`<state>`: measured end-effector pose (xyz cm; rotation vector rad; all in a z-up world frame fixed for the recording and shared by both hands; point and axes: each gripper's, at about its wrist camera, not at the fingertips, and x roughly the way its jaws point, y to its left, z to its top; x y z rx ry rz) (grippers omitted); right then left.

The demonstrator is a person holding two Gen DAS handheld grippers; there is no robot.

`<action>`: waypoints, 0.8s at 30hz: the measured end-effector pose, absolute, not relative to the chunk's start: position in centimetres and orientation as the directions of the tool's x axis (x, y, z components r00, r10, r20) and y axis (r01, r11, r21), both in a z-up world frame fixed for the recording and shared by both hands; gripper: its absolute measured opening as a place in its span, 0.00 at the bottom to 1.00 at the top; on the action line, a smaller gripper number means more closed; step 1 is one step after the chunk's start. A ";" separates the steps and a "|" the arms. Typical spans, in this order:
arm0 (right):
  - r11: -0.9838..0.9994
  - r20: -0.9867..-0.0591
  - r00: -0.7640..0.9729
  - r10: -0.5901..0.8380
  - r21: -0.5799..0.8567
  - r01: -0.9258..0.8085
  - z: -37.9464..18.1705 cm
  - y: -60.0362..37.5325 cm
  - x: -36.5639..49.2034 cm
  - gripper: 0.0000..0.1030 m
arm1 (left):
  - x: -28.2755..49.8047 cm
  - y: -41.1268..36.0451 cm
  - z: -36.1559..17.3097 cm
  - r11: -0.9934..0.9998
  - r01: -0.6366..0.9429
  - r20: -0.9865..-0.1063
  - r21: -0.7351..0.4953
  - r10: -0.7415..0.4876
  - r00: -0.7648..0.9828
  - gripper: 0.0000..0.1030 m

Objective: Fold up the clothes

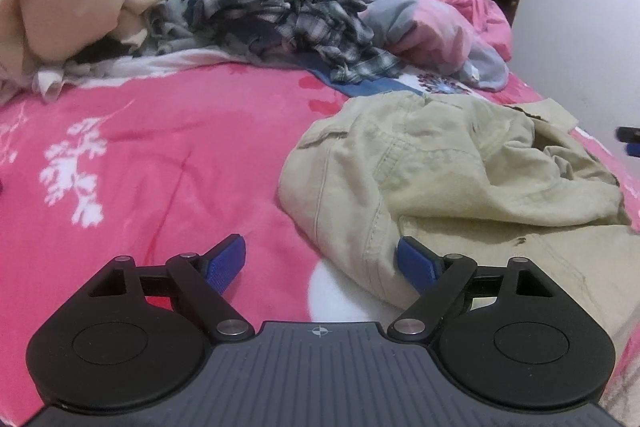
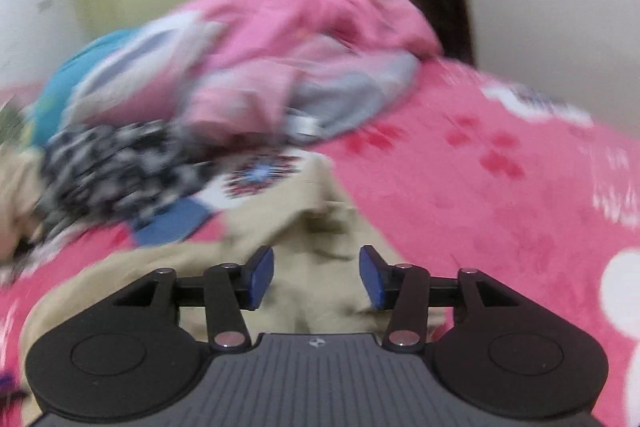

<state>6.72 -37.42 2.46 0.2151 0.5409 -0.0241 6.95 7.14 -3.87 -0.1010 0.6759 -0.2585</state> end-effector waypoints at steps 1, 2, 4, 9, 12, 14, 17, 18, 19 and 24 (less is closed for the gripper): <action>0.985 -0.504 0.861 0.059 0.169 0.031 3.0 -36.0 5.4 0.55 | 6.8 7.2 -3.9 0.963 0.200 -0.606 -0.181 -0.270 0.749 0.82; 0.989 -0.499 0.861 0.096 0.145 -0.026 3.4 -34.4 4.3 0.60 | 6.7 7.3 -3.9 0.963 0.197 -0.605 -0.182 -0.268 0.749 0.82; 0.985 -0.493 0.853 0.174 0.094 -0.147 3.9 -31.1 2.0 0.64 | 6.4 7.4 -3.8 0.965 0.188 -0.607 -0.183 -0.261 0.751 0.82; 0.876 -0.516 0.769 0.379 -0.070 -0.478 2.6 -21.4 -2.3 0.75 | 5.6 7.9 -3.5 0.969 0.166 -0.605 -0.181 -0.243 0.758 0.82; 0.796 -0.564 0.736 0.374 -0.212 -0.567 0.6 -15.6 -3.8 0.75 | 5.1 8.5 -3.2 0.973 0.147 -0.602 -0.175 -0.224 0.767 0.82; 0.757 -0.573 0.752 0.326 -0.317 -0.571 -0.9 -12.8 -4.3 0.74 | 4.8 9.1 -3.1 0.975 0.130 -0.599 -0.177 -0.212 0.772 0.82; 0.700 -0.596 0.755 0.273 -0.416 -0.581 -3.1 -10.2 -4.2 0.68 | 4.5 10.0 -3.1 0.976 0.106 -0.597 -0.192 -0.202 0.776 0.82; 0.680 -0.607 0.754 0.251 -0.444 -0.584 -4.0 -9.6 -4.0 0.65 | 4.4 10.3 -3.1 0.975 0.098 -0.597 -0.198 -0.199 0.777 0.82; 0.665 -0.616 0.754 0.226 -0.468 -0.582 -4.8 -9.2 -3.8 0.54 | 4.3 10.4 -3.1 0.975 0.095 -0.597 -0.202 -0.199 0.777 0.82; 0.684 -0.578 0.800 0.163 -0.518 -0.513 -4.9 -10.1 -2.9 0.08 | 4.1 10.7 -3.0 0.972 0.108 -0.585 -0.209 -0.213 0.782 0.82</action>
